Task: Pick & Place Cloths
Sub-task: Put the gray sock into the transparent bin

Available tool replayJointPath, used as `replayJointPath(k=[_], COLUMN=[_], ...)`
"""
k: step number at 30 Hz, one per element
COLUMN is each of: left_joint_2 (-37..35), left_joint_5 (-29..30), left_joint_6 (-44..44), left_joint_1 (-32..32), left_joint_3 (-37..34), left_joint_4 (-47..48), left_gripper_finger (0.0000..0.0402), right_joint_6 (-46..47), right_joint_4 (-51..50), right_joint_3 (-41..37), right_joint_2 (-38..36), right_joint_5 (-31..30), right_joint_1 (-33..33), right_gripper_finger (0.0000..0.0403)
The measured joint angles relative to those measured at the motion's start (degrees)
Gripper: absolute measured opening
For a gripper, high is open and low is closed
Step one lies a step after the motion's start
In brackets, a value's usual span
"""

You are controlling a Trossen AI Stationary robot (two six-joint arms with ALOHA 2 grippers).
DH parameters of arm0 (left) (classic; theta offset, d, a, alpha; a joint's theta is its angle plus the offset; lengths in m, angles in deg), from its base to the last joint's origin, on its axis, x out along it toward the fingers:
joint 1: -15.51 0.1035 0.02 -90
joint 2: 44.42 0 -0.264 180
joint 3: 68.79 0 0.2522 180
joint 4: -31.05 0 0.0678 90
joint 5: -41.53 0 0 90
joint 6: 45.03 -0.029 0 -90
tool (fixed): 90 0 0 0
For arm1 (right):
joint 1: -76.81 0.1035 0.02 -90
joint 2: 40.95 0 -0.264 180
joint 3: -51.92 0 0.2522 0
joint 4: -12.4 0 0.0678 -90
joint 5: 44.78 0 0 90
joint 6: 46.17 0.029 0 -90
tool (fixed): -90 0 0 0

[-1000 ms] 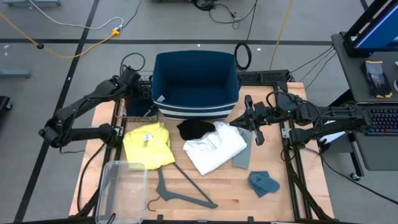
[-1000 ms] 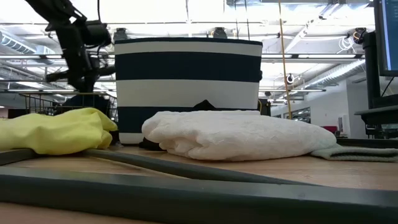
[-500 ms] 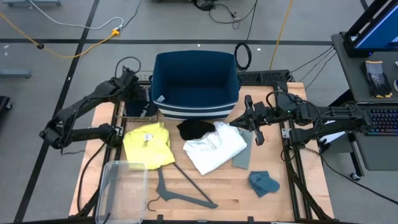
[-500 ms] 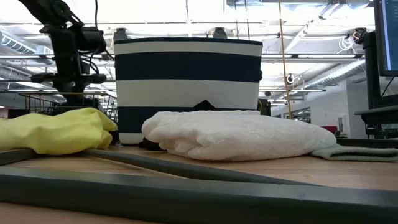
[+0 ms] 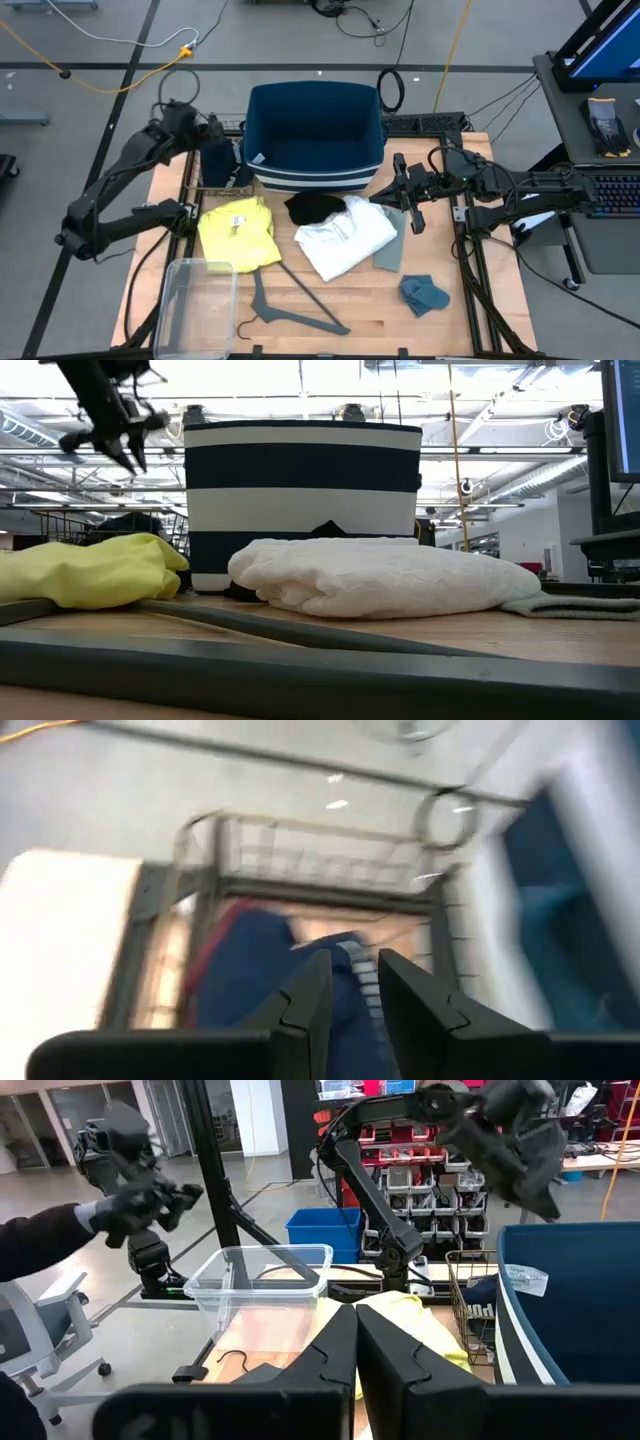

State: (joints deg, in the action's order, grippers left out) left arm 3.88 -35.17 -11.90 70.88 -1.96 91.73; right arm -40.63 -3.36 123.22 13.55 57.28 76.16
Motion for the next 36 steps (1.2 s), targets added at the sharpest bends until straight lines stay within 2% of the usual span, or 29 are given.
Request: replayJointPath(k=[6, 12, 23, 26, 30, 36], left_joint_2=[-5.48, -10.02, -13.68, -13.49, -13.42, -13.43], left_joint_5=[-7.23, -9.93, -23.49, -25.6, -26.8, -25.7], left_joint_6=[-3.49, -7.1, -17.09, -19.76, -23.44, -25.41], left_joint_1=[-4.33, -11.06, -21.75, -24.82, -28.82, -31.31], left_joint_3=[1.58, 1.58, 1.58, 1.58, 1.58, 1.58], left_joint_4=[-3.89, -6.57, -16.02, -19.01, -21.27, -21.75], left_gripper_finger=[0.0088, 0.0088, 0.0088, 0.0088, 0.0077, 0.0017], right_joint_6=[0.0, -0.17, -4.39, -4.75, -4.35, 0.31], right_joint_4=[-0.04, -0.04, -1.31, -5.66, -16.15, -35.38], right_joint_3=[0.0, 0.0, 0.0, 0.0, 0.0, 0.0], right_joint_2=[0.0, 0.07, 0.07, 0.07, 0.07, 0.07], right_joint_5=[0.02, 0.25, 1.97, 1.68, 0.82, -9.24], right_joint_1=[-0.01, -0.01, 0.01, 0.28, 0.43, 0.45], right_gripper_finger=[0.0, 0.0003, 0.0001, 0.0001, 0.0001, 0.0001])
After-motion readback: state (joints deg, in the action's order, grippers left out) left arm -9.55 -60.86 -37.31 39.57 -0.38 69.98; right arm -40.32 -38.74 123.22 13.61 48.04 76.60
